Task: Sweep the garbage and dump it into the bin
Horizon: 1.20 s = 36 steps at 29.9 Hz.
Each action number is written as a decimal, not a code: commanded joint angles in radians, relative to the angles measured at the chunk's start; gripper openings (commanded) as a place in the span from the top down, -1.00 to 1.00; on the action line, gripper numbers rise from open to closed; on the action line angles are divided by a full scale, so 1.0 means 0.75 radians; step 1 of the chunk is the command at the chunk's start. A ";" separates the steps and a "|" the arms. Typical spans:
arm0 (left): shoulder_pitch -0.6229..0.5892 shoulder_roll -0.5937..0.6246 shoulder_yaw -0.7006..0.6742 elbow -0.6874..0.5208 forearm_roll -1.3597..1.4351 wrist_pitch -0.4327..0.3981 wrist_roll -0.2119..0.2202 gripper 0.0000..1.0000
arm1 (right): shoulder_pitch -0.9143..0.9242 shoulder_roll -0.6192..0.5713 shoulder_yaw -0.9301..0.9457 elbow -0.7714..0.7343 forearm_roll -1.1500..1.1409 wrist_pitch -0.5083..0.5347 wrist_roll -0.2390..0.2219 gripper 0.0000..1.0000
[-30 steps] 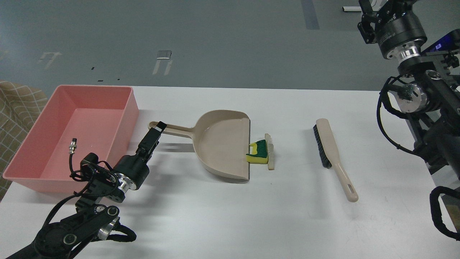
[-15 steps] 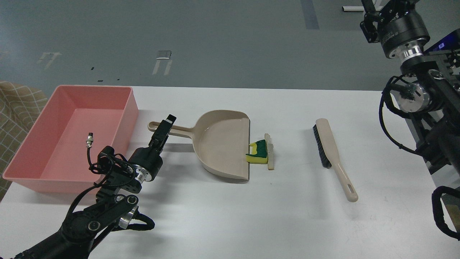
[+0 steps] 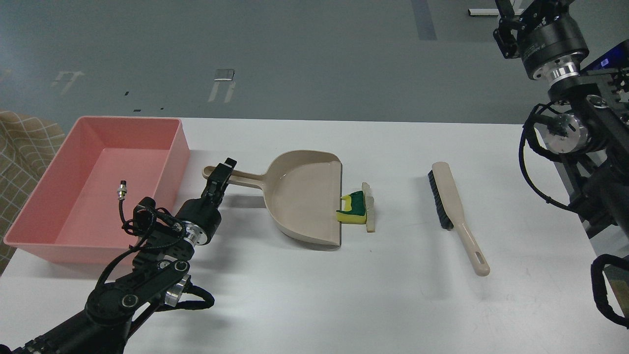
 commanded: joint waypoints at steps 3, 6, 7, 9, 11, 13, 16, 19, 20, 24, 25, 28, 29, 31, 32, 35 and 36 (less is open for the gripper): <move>-0.013 0.000 0.002 -0.004 0.001 0.003 0.048 1.00 | -0.002 -0.031 -0.009 0.012 -0.002 0.010 -0.006 -1.00; -0.019 0.000 0.000 -0.006 0.007 0.003 0.048 1.00 | -0.008 -0.098 -0.103 0.069 -0.002 0.010 -0.018 -1.00; -0.023 0.000 0.000 -0.010 0.007 0.003 0.048 1.00 | -0.014 -0.151 -0.172 0.122 -0.002 0.010 -0.030 -1.00; -0.029 0.000 0.000 -0.018 0.007 0.003 0.048 1.00 | -0.026 -0.247 -0.279 0.222 -0.004 0.010 -0.049 -1.00; -0.031 0.004 0.000 -0.022 0.007 0.003 0.048 1.00 | -0.045 -0.370 -0.381 0.341 -0.010 0.012 -0.069 -1.00; -0.033 0.006 0.000 -0.024 0.007 0.003 0.048 1.00 | -0.057 -0.501 -0.484 0.456 -0.020 0.016 -0.100 -1.00; -0.033 0.008 0.000 -0.024 0.007 0.005 0.050 1.00 | -0.053 -0.738 -0.686 0.668 -0.024 0.043 -0.151 -1.00; -0.033 0.004 0.000 -0.024 0.007 0.005 0.048 1.00 | -0.037 -0.933 -0.850 0.838 -0.059 0.045 -0.166 -1.00; -0.033 0.004 0.000 -0.024 0.007 0.007 0.050 1.00 | -0.037 -0.972 -0.878 0.875 -0.082 0.045 -0.172 -1.00; -0.041 0.000 0.000 -0.028 0.009 0.005 0.050 1.00 | -0.057 -1.172 -0.999 1.077 -0.351 0.049 -0.225 -1.00; -0.041 -0.002 0.000 -0.028 0.009 0.007 0.050 1.00 | -0.061 -1.195 -1.016 1.100 -0.394 0.051 -0.225 -1.00; -0.041 -0.002 0.000 -0.030 0.011 0.005 0.050 1.00 | -0.078 -1.268 -1.071 1.172 -0.533 0.057 -0.225 -1.00; -0.041 -0.002 0.000 -0.030 0.011 0.005 0.050 1.00 | -0.082 -1.287 -1.097 1.192 -0.576 0.057 -0.227 -1.00; -0.041 -0.002 0.000 -0.032 0.011 0.007 0.050 1.00 | -0.102 -1.289 -1.128 1.202 -0.628 0.057 -0.231 -1.00; -0.041 -0.002 0.000 -0.034 0.011 0.005 0.050 1.00 | -0.110 -1.287 -1.132 1.202 -0.644 0.057 -0.233 -1.00; -0.041 0.002 0.000 -0.049 0.011 0.007 0.050 1.00 | -0.163 -1.273 -1.136 1.192 -0.734 0.057 -0.257 -1.00; -0.041 0.004 0.000 -0.051 0.011 0.007 0.050 1.00 | -0.190 -1.267 -1.136 1.190 -0.759 0.057 -0.264 -1.00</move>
